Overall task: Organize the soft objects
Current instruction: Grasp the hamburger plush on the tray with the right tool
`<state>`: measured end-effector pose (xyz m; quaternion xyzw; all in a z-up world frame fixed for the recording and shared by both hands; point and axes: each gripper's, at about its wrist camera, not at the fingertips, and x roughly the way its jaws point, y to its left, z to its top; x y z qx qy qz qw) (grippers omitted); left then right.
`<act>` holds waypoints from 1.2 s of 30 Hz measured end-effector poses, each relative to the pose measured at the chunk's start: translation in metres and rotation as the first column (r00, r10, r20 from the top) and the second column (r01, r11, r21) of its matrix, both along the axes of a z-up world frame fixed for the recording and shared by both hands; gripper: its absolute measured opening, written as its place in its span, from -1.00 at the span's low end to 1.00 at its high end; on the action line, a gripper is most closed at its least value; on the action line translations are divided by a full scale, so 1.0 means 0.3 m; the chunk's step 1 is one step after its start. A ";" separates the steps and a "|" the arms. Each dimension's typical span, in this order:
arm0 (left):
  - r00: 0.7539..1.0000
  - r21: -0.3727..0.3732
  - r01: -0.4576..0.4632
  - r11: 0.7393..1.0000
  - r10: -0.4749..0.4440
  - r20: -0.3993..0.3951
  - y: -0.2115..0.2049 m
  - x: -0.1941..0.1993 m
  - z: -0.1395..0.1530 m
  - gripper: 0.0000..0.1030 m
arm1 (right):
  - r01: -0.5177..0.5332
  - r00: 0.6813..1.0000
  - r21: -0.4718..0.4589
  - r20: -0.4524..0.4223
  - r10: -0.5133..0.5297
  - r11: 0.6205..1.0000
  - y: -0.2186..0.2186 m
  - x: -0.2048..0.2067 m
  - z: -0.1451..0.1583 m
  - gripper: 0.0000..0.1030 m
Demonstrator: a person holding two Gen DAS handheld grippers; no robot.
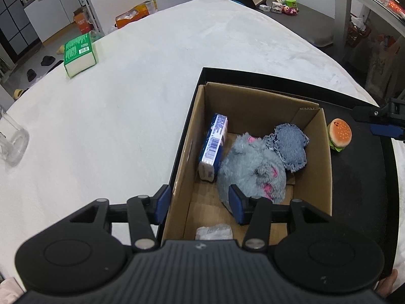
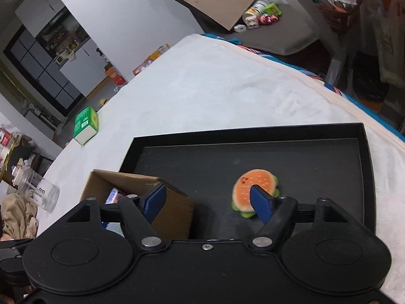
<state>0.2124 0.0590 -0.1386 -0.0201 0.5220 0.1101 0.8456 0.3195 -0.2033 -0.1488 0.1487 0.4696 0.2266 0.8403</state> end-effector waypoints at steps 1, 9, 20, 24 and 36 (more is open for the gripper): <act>1.000 0.006 0.003 1.000 -0.003 -0.001 -0.005 0.005 -0.001 -0.05 | 0.006 1.000 -0.001 -0.014 -0.006 1.000 -0.011 0.011 -0.010 0.45; 1.000 0.030 0.003 1.000 -0.003 -0.016 -0.015 0.059 -0.017 0.02 | 0.081 0.994 0.009 -0.073 -0.080 0.997 -0.082 0.097 -0.077 0.49; 0.999 0.038 0.006 0.999 -0.004 -0.046 -0.004 0.129 -0.050 0.04 | 0.043 0.995 -0.039 -0.087 -0.047 0.998 -0.035 0.131 -0.138 0.65; 0.999 0.034 -0.004 0.999 0.006 -0.054 0.003 0.143 -0.059 0.04 | 0.013 0.996 -0.073 -0.083 -0.019 0.997 -0.004 0.131 -0.161 0.65; 0.999 0.034 -0.010 0.999 0.012 -0.050 0.016 0.126 -0.050 0.04 | -0.064 0.992 -0.193 -0.117 0.041 0.979 0.056 0.111 -0.225 0.50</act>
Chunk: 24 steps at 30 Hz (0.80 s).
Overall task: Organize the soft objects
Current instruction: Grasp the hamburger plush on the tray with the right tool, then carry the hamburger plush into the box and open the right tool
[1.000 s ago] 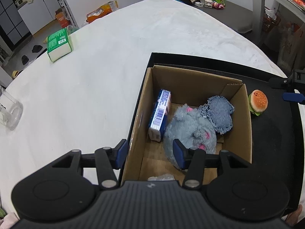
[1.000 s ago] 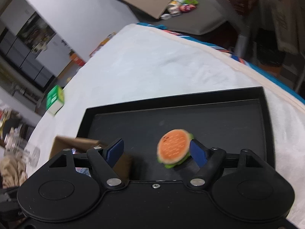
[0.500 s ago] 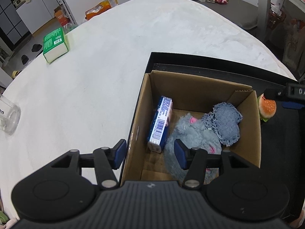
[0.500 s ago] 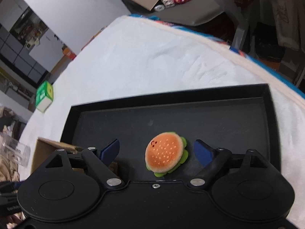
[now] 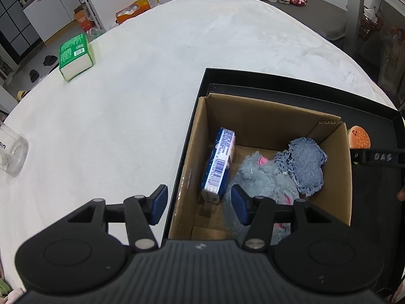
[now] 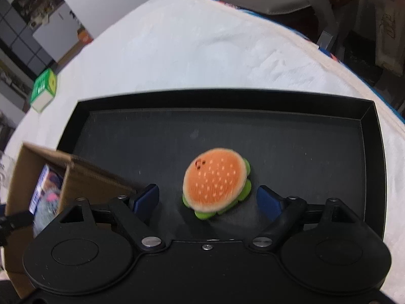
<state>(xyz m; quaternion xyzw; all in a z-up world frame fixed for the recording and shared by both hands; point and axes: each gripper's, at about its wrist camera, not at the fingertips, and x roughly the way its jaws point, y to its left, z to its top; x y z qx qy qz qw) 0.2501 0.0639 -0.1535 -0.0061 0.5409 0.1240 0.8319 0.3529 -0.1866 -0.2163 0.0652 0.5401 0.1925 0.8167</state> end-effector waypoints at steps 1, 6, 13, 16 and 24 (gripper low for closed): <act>1.000 0.000 -0.001 1.000 0.001 0.001 0.002 -0.003 0.003 0.04 | -0.009 1.000 -0.011 -0.010 0.009 1.000 0.003 -0.003 -0.006 0.19; 1.000 -0.011 0.004 1.000 -0.004 0.013 0.009 -0.032 0.024 0.04 | -0.010 1.000 -0.032 -0.013 0.010 0.999 -0.006 -0.023 0.004 -0.31; 1.000 -0.055 0.014 0.998 -0.013 0.021 0.014 -0.087 0.045 0.04 | 0.024 1.000 -0.025 0.003 -0.024 0.999 -0.040 -0.063 0.042 -0.33; 0.999 -0.075 0.024 0.997 -0.022 0.029 0.014 -0.111 0.057 0.04 | 0.051 0.999 -0.014 0.010 -0.051 0.999 -0.061 -0.094 0.063 -0.33; 0.999 -0.118 0.018 0.993 -0.013 0.044 0.032 -0.153 0.069 0.04 | 0.141 0.990 0.019 0.007 -0.141 0.990 -0.100 -0.169 0.153 -0.32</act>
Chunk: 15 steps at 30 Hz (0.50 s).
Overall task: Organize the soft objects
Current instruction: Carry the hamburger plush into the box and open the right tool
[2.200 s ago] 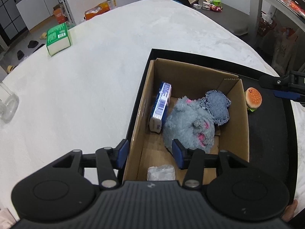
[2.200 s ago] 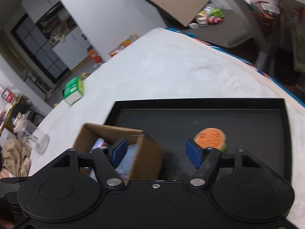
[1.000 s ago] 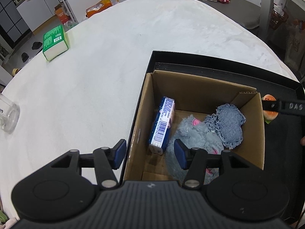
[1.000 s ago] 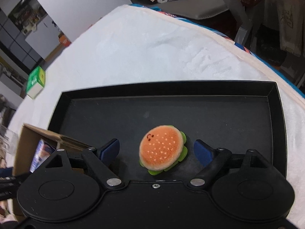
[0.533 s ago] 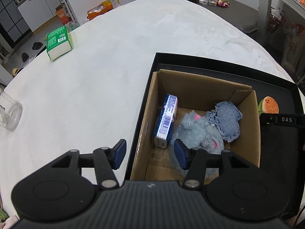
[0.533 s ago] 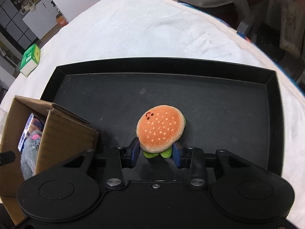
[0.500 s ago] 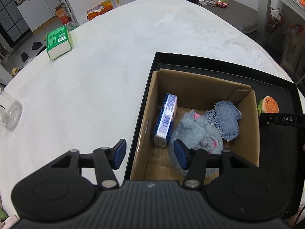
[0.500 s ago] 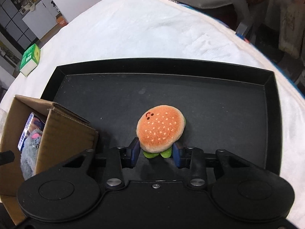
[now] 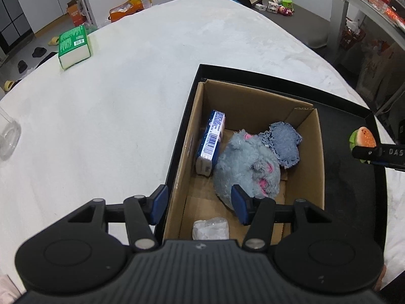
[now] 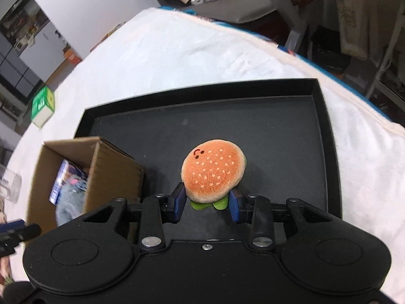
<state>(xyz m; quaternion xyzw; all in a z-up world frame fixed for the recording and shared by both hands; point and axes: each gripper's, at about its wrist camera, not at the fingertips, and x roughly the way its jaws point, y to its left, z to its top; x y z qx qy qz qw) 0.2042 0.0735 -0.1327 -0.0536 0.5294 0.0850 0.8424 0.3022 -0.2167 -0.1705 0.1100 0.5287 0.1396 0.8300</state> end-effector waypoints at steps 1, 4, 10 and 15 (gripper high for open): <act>1.000 -0.004 0.001 1.000 -0.001 0.006 0.003 -0.004 0.006 0.04 | 0.006 1.000 0.007 0.005 -0.006 1.000 -0.002 -0.005 0.019 -0.32; 1.000 -0.023 -0.010 1.000 0.011 0.020 0.013 -0.018 0.025 0.04 | 0.020 1.000 -0.012 0.014 -0.020 1.000 0.002 -0.020 0.054 -0.33; 0.999 -0.045 -0.004 0.999 0.005 0.040 0.032 -0.050 0.051 0.04 | 0.002 1.000 -0.021 0.029 -0.002 1.000 0.025 -0.076 0.122 -0.32; 0.998 -0.080 -0.014 0.997 0.018 0.053 0.052 -0.069 0.048 0.04 | -0.025 0.999 -0.023 0.037 0.026 0.999 0.069 -0.109 0.170 -0.32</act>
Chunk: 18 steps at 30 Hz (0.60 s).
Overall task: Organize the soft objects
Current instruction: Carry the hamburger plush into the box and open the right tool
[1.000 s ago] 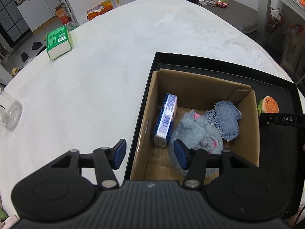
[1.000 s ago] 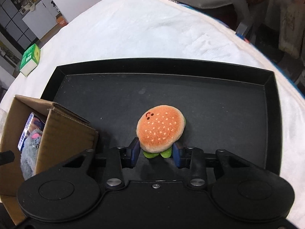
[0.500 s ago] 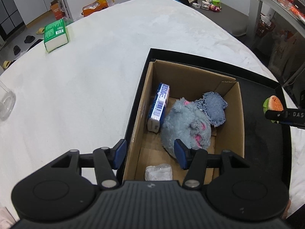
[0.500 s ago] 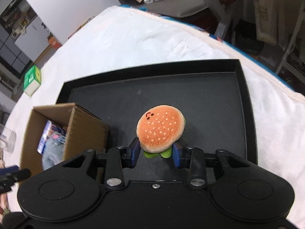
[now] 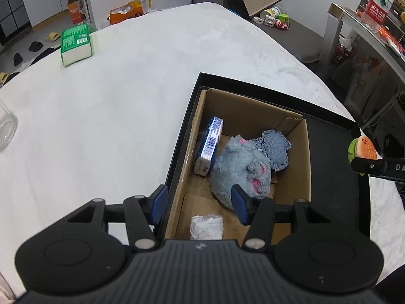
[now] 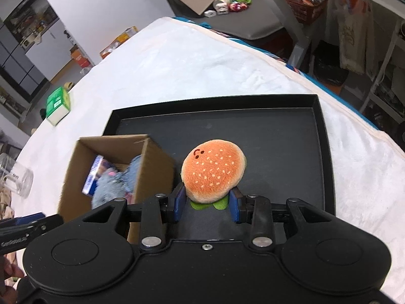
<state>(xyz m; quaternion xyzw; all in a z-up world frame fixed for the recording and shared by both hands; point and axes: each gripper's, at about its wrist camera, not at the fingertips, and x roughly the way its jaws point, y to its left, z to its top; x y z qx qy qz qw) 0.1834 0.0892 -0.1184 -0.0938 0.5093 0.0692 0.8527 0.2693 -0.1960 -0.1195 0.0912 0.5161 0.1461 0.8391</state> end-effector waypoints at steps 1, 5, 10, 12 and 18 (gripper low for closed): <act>1.000 -0.005 0.000 1.000 0.000 0.001 0.003 -0.004 -0.004 0.04 | -0.003 1.000 -0.001 0.003 0.003 1.000 0.008 -0.007 0.009 -0.32; 1.000 -0.024 -0.004 1.000 0.004 0.006 0.019 -0.019 -0.019 0.04 | -0.017 1.000 0.004 0.017 0.017 1.000 0.041 -0.035 0.052 -0.32; 1.000 -0.055 -0.013 0.998 0.014 0.024 0.046 -0.035 -0.029 0.04 | -0.031 0.999 0.007 0.029 0.031 0.999 0.093 -0.061 0.091 -0.31; 0.999 -0.070 -0.016 0.997 0.018 0.033 0.059 -0.044 -0.033 0.04 | -0.034 0.999 0.012 0.029 0.034 0.999 0.113 -0.071 0.097 -0.31; 0.997 -0.122 -0.050 0.991 0.055 0.045 0.102 -0.067 -0.057 0.03 | -0.056 0.998 -0.002 0.025 0.056 0.998 0.186 -0.105 0.103 -0.31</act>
